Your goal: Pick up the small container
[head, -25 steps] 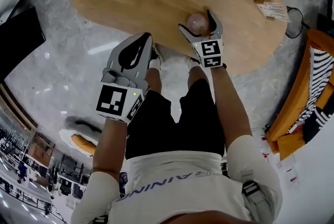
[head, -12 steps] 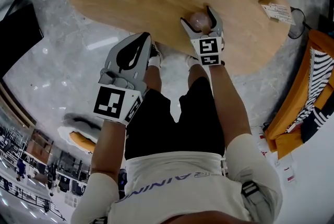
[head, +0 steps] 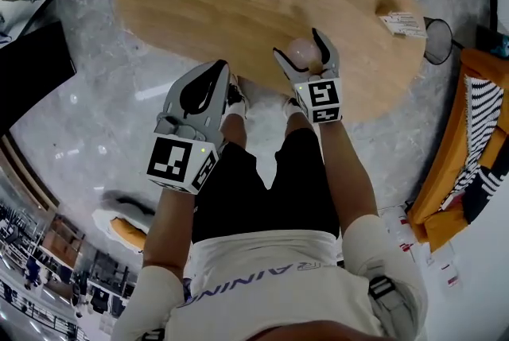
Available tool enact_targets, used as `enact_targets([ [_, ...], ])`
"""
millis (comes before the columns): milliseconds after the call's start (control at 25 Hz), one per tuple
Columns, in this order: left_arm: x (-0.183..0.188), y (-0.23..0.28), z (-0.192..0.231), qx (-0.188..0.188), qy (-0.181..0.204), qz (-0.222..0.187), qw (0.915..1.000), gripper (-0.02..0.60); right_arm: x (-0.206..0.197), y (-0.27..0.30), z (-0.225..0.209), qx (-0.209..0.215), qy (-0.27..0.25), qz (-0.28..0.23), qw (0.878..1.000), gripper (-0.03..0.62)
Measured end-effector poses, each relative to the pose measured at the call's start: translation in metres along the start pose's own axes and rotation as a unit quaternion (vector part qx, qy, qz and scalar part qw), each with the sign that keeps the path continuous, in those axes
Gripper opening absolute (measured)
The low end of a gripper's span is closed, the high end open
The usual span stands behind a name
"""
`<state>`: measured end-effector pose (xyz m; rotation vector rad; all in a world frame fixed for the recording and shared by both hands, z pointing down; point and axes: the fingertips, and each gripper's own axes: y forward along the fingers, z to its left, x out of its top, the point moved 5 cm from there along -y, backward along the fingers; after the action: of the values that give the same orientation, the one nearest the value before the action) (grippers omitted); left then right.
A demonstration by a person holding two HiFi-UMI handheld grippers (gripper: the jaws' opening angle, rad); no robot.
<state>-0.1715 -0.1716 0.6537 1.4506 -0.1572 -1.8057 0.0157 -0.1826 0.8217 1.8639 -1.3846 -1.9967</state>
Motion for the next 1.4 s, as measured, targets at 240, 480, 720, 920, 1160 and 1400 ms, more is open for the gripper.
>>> enact_targets([
  [240, 0.059, -0.027, -0.038, -0.01, 0.022, -0.039, 0.9989, 0.003, 0.081, -0.073, 0.001, -0.001, 0.007, -0.049, 0.999, 0.438],
  [480, 0.119, -0.063, -0.074, -0.022, 0.044, -0.082, 0.9955, 0.003, 0.176, -0.145, 0.005, -0.005, -0.008, -0.105, 0.994, 0.439],
  [720, 0.166, -0.104, -0.104, -0.025, 0.062, -0.111, 0.9916, 0.003, 0.25, -0.225, 0.014, 0.001, -0.019, -0.138, 0.99, 0.439],
  [920, 0.21, -0.126, -0.126, -0.035, 0.084, -0.155, 0.9838, 0.003, 0.304, -0.275, 0.011, -0.006, -0.034, -0.176, 0.984, 0.439],
  [1160, 0.252, -0.151, -0.166, -0.064, 0.111, -0.19, 0.9734, 0.003, 0.36, -0.344, 0.013, -0.002, -0.045, -0.227, 0.973, 0.439],
  [1400, 0.297, -0.175, -0.187, -0.066, 0.139, -0.242, 0.958, 0.003, 0.407, -0.393, 0.016, 0.0, -0.058, -0.28, 0.958, 0.44],
])
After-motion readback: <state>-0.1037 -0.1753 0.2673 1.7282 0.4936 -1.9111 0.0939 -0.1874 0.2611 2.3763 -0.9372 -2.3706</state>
